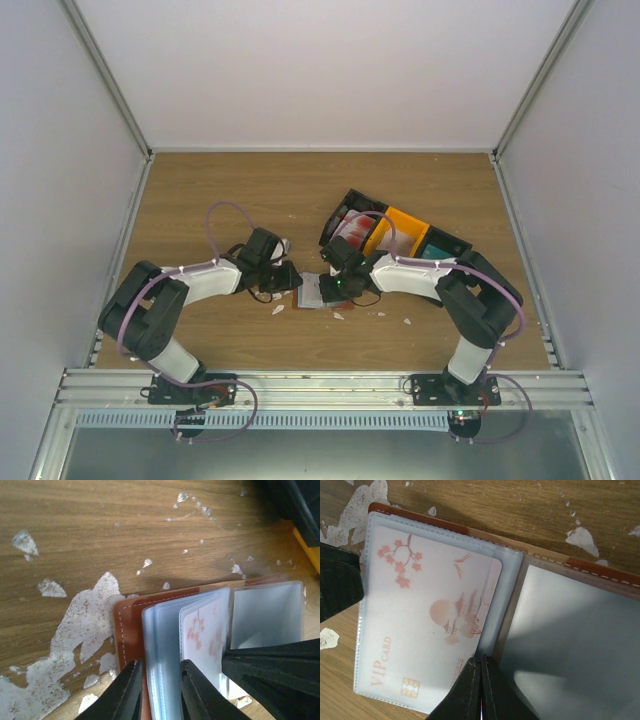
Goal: Put the credit cards into the card holder
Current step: Insert the credit card into the card holder.
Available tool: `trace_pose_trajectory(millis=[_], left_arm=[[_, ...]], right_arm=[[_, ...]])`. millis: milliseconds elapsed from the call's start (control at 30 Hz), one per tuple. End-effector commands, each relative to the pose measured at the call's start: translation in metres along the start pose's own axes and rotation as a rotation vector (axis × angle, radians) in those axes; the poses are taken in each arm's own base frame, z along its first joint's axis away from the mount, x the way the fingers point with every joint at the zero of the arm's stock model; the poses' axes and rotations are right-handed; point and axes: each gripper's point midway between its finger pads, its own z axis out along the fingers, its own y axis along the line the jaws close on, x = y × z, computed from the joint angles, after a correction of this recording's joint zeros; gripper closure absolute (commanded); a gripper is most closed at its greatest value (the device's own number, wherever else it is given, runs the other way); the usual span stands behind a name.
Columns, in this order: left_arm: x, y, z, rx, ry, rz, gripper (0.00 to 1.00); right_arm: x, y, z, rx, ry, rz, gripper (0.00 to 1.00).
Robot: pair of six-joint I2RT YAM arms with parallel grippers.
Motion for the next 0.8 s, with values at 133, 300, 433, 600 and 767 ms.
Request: trace_pose_trajectory(millis=[133, 300, 433, 600, 767], left_arm=[[-0.006, -0.015, -0.012, 0.064, -0.031, 0.021, 0.70], [-0.003, -0.021, -0.013, 0.107, -0.021, 0.024, 0.68], [-0.001, -0.024, -0.013, 0.127, -0.014, 0.020, 0.66], [0.001, -0.025, -0.011, 0.136, -0.005, 0.018, 0.62], [0.007, -0.032, -0.009, 0.201, 0.023, 0.016, 0.62]], right_arm=[[0.015, -0.015, 0.012, 0.058, 0.024, 0.042, 0.99], [0.017, -0.015, 0.014, 0.053, 0.024, 0.051, 1.00], [0.018, -0.016, 0.015, 0.052, 0.028, 0.052, 0.99], [0.019, -0.016, 0.016, 0.047, 0.028, 0.057, 0.99], [0.018, -0.015, 0.015, 0.036, 0.023, 0.060, 0.99]])
